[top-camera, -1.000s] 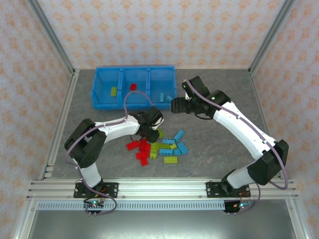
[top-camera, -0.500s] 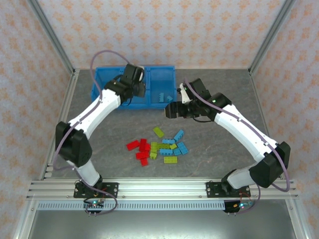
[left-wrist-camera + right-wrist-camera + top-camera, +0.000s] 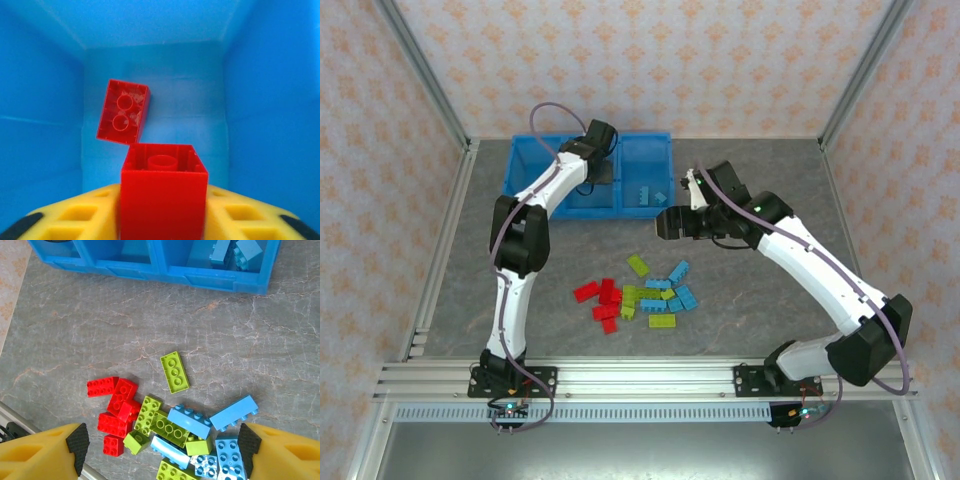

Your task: Sort the legos into containers by color

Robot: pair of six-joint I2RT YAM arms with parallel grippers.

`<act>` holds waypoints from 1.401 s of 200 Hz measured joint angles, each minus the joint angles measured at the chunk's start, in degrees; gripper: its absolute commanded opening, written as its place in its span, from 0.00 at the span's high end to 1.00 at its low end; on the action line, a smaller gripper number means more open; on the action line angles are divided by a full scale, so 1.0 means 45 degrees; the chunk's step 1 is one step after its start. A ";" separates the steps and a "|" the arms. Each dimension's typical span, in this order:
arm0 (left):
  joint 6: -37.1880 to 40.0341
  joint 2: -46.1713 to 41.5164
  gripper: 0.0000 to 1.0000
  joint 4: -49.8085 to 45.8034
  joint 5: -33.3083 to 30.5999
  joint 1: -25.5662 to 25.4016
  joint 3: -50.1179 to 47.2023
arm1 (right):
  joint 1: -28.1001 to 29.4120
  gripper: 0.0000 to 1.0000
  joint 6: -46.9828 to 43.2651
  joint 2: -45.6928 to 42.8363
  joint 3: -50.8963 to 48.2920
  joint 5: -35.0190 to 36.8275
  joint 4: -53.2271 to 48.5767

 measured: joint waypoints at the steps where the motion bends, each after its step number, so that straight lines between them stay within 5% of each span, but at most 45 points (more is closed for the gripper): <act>1: -0.0044 0.0000 0.51 -0.0019 0.0005 0.0000 0.0000 | 0.0000 0.20 0.0000 0.0000 0.0000 0.0005 0.0005; 62: -0.0486 -0.1039 0.53 -0.0418 0.0641 -0.0015 -0.0005 | 0.0000 0.20 0.0010 -0.0029 -0.0049 0.0282 0.0015; 105: -0.3177 -0.5071 0.58 -0.0408 0.1632 -0.0117 -0.2958 | 0.0000 0.19 0.0151 -0.0029 -0.0136 0.1617 0.0044; 146: -0.7019 -0.7941 0.54 -0.1098 0.1224 -0.2769 -0.5561 | 0.0000 0.19 0.0209 -0.0024 -0.0403 0.2550 0.0117; 184: -0.9743 -0.7504 0.48 -0.1282 0.1792 -0.5115 -0.7762 | 0.0000 0.19 0.0248 -0.0019 -0.0418 0.2929 0.0189; 217: -1.0729 -0.5882 0.39 -0.1311 0.2652 -0.5246 -0.8111 | 0.0000 0.19 0.0243 -0.0019 -0.0418 0.3128 0.0189; 280: -1.0875 -0.3599 0.39 -0.1311 0.3517 -0.5246 -0.7271 | 0.0000 0.18 0.0243 -0.0146 -0.0588 0.3317 0.0185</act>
